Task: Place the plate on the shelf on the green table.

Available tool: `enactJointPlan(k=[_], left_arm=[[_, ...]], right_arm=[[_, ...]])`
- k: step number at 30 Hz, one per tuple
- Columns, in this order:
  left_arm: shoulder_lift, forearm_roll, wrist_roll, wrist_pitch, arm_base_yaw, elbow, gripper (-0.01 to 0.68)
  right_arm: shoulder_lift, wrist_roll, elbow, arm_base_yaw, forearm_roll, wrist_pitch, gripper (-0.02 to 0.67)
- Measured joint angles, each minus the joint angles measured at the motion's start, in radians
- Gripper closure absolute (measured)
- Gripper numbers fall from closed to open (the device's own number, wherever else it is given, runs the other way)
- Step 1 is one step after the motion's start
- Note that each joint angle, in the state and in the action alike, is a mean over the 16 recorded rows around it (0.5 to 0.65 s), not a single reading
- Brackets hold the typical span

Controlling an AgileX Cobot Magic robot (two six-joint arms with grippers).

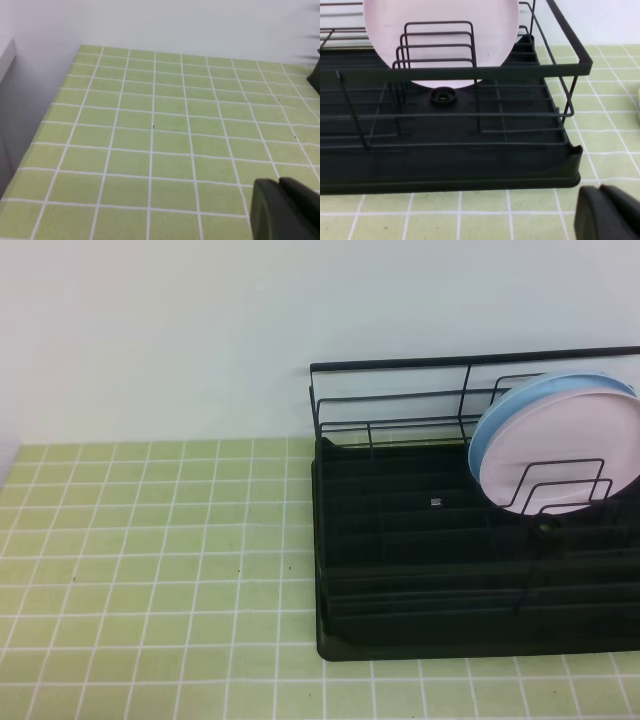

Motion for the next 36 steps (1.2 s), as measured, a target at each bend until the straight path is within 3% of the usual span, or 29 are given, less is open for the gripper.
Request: enactJointPlan(k=[36], left_arm=[[0.001,0.005,0.0,0.0,0.0,0.0,0.675]], right_arm=[[0.001,0.002,0.0,0.0,0.001,0.0,0.651]])
